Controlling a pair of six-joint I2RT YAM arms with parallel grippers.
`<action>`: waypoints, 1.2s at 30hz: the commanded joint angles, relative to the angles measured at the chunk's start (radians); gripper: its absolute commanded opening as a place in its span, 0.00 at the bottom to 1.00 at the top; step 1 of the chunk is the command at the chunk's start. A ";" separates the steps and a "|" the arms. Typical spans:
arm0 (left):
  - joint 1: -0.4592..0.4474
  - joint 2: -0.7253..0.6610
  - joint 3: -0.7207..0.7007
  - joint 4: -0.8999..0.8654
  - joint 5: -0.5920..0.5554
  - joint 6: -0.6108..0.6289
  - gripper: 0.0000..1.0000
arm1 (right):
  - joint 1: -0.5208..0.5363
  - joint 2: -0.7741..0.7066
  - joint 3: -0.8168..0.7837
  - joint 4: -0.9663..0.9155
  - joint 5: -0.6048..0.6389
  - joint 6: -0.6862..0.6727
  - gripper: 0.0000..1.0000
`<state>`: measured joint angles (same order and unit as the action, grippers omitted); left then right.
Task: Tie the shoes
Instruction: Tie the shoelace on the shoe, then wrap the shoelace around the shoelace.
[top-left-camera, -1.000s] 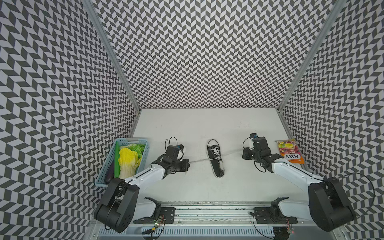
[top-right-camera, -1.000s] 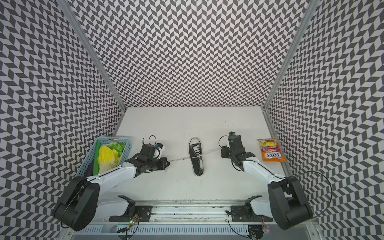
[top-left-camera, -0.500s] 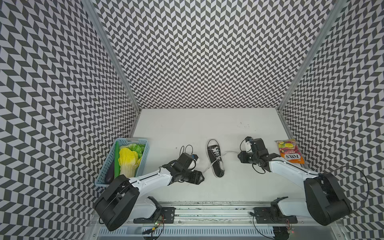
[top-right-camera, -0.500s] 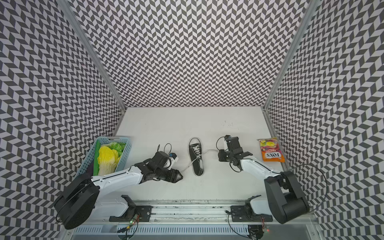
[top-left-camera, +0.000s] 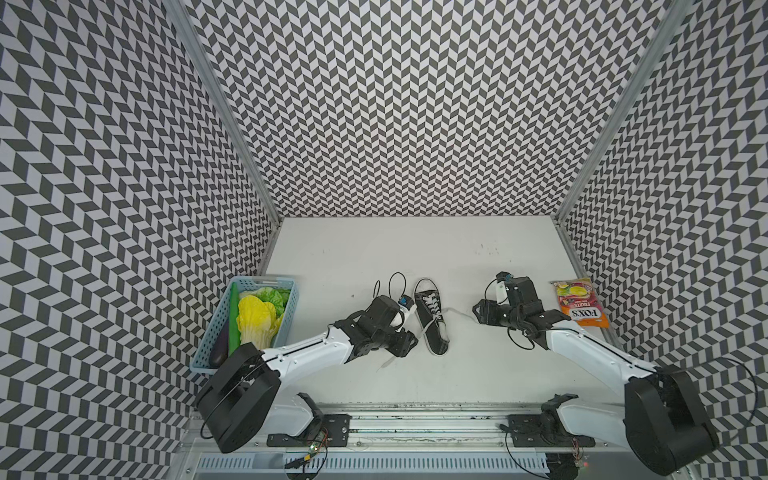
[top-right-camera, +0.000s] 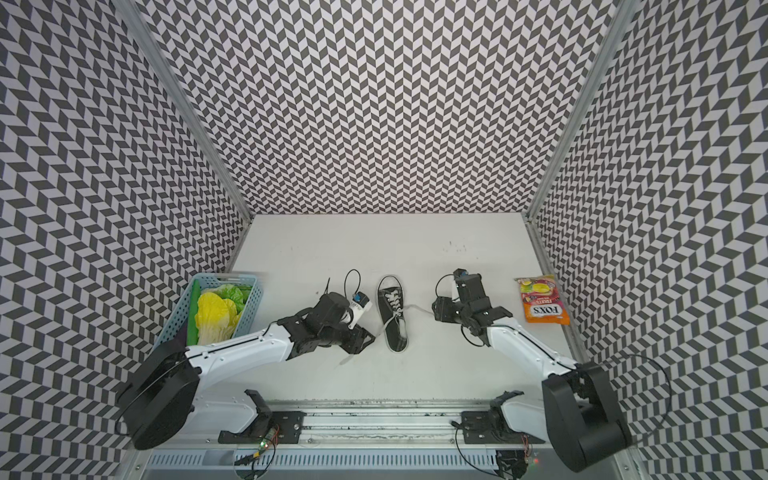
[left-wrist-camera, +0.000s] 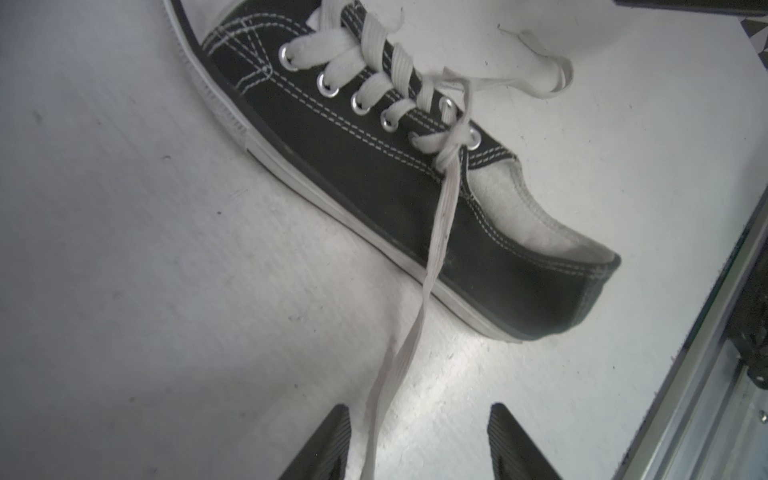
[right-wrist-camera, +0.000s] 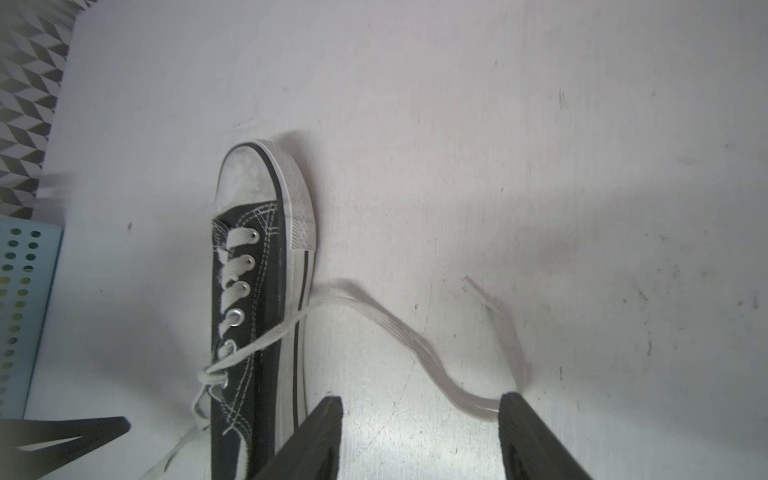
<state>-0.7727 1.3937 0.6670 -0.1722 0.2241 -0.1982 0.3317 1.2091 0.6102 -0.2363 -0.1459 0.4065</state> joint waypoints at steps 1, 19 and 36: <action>-0.014 0.089 0.055 0.050 0.001 0.106 0.49 | 0.004 -0.030 -0.006 -0.013 0.098 0.054 0.64; -0.016 0.199 0.070 0.184 -0.050 0.094 0.04 | 0.013 0.244 0.083 -0.049 0.120 0.033 0.52; -0.016 0.039 -0.077 0.450 -0.081 -0.024 0.00 | 0.016 0.307 0.289 -0.070 -0.009 -0.036 0.00</action>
<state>-0.7849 1.4631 0.6109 0.2043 0.1631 -0.2089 0.3439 1.5269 0.7975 -0.3428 -0.0681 0.4015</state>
